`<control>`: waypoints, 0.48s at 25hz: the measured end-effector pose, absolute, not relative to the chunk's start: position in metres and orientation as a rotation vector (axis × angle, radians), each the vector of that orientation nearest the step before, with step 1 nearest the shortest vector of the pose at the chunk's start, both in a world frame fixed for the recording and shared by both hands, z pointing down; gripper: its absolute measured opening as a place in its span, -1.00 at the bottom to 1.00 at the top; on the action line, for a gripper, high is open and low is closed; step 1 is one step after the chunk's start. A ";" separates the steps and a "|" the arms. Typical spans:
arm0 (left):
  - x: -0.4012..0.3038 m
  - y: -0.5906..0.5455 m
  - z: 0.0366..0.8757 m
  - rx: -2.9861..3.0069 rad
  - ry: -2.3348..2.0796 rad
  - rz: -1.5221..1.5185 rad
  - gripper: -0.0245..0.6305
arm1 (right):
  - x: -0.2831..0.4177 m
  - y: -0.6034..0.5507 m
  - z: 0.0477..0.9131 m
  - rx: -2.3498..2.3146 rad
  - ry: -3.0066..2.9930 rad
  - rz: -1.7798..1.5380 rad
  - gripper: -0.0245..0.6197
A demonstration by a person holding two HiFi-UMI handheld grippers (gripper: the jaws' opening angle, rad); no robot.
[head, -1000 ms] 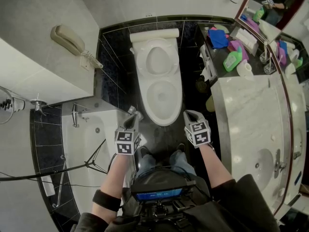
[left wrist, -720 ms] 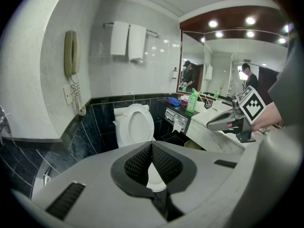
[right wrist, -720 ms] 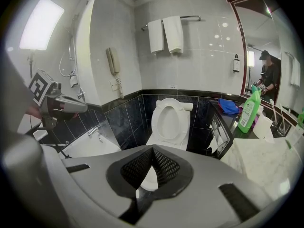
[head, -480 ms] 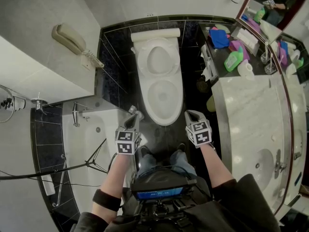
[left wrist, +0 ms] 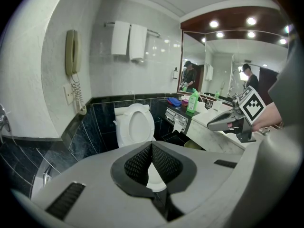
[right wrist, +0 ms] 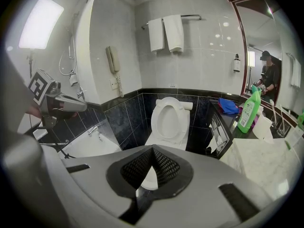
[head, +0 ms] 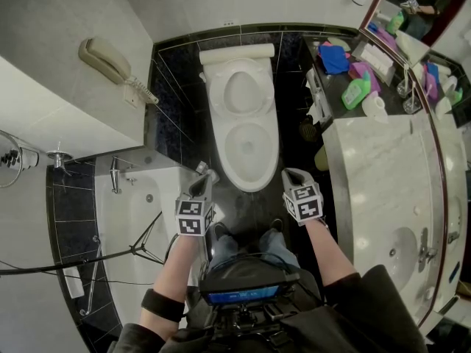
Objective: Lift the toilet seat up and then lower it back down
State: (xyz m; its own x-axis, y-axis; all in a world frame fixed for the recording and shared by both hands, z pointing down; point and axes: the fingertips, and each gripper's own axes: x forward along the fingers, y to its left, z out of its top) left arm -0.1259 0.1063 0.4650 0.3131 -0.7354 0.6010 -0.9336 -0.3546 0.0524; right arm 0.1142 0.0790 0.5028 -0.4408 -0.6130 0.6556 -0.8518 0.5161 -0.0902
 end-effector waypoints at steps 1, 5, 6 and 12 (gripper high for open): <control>-0.126 0.106 0.465 2.191 -1.485 0.688 -0.93 | 0.114 0.079 0.503 1.190 -2.199 0.560 -0.90; -0.128 0.105 0.466 2.186 -1.487 0.685 -0.93 | 0.113 0.077 0.503 1.190 -2.200 0.557 -0.90; -0.128 0.105 0.467 2.185 -1.488 0.685 -0.93 | 0.113 0.076 0.503 1.189 -2.200 0.556 -0.90; -0.127 0.103 0.468 2.182 -1.485 0.685 -0.93 | 0.112 0.074 0.502 1.189 -2.202 0.554 -0.90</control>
